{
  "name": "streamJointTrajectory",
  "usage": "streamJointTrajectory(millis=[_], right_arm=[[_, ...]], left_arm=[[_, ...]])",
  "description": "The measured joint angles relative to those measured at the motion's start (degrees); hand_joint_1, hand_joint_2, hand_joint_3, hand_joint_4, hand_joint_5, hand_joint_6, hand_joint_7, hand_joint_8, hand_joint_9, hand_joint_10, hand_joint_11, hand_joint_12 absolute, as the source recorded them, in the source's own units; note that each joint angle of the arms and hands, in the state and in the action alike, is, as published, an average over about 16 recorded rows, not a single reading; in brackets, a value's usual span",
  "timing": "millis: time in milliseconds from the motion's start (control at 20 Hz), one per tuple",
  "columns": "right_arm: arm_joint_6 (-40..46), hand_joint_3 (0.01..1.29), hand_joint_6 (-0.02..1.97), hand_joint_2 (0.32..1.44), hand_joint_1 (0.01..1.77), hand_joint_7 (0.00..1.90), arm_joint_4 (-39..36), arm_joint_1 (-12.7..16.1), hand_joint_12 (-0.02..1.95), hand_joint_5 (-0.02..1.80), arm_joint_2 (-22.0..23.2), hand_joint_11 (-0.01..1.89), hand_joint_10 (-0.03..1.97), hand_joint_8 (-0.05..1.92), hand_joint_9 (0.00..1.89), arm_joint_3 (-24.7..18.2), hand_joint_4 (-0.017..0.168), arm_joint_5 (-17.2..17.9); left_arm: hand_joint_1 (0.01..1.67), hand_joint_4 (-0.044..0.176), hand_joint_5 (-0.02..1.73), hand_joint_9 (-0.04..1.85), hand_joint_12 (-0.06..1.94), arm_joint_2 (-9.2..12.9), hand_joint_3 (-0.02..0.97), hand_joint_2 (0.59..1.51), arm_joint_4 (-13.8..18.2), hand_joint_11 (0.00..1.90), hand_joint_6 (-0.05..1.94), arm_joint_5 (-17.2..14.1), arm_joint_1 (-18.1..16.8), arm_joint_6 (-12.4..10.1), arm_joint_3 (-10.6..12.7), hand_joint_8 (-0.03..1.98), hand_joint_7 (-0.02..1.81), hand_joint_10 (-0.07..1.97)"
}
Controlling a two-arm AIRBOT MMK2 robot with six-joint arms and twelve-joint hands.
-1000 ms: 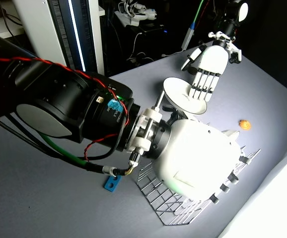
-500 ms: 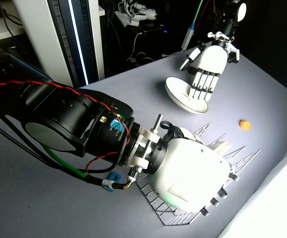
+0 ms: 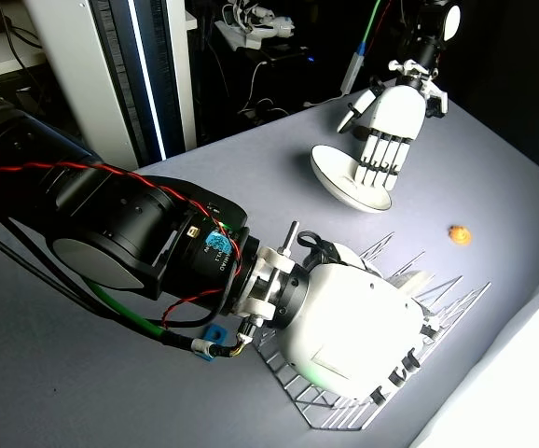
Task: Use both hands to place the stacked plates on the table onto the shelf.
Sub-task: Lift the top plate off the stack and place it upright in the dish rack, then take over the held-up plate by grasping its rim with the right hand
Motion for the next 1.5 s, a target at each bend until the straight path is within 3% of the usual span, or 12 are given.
streamJointTrajectory(millis=[400, 700, 1100, 1500], right_arm=[[-0.4, 0.02, 0.3, 1.09, 0.99, 0.76, -0.6, 0.2, 1.38, 0.61, 0.3, 0.37, 0.5, 0.13, 0.65, -0.4, -0.003, 2.0], [-3.8, 0.02, 0.17, 1.1, 0.9, 0.69, -3.9, 1.4, 1.36, 0.54, 1.7, 0.21, 0.42, 0.04, 0.54, -3.1, -0.003, 5.0], [-18.6, 0.02, 0.07, 1.05, 0.9, 0.35, -10.2, 1.9, 0.72, 0.29, 4.5, 0.05, 0.2, 0.02, 0.26, -13.8, -0.003, 9.1], [-39.8, 0.02, 0.03, 0.95, 1.03, 0.05, -13.5, -3.6, 0.05, 0.04, 4.0, 0.02, 0.01, 0.02, 0.03, -25.3, 0.002, 11.5]], left_arm=[[0.02, -0.011, 0.01, 0.0, 0.0, 0.0, 0.016, 1.18, -0.9, 0.03, -0.03, -0.1, 0.5, 0.0, -0.3, -0.01, 0.04, -0.02], [0.02, -0.011, 0.01, 0.0, 0.0, 0.2, 0.017, 1.177, -1.3, 0.03, -0.03, 0.1, 0.8, 0.0, -0.6, -0.01, 0.04, -0.02], [0.02, -0.011, 0.01, 0.0, 0.0, 0.5, 0.017, 1.173, -1.7, 0.03, -0.03, 0.5, 0.8, 0.0, -1.2, -0.01, 0.03, -0.02], [0.02, -0.011, 0.01, 0.0, 0.0, 0.7, 0.017, 1.168, -1.7, 0.03, -0.03, 0.7, 0.8, 0.0, -1.5, -0.01, 0.03, -0.03]])
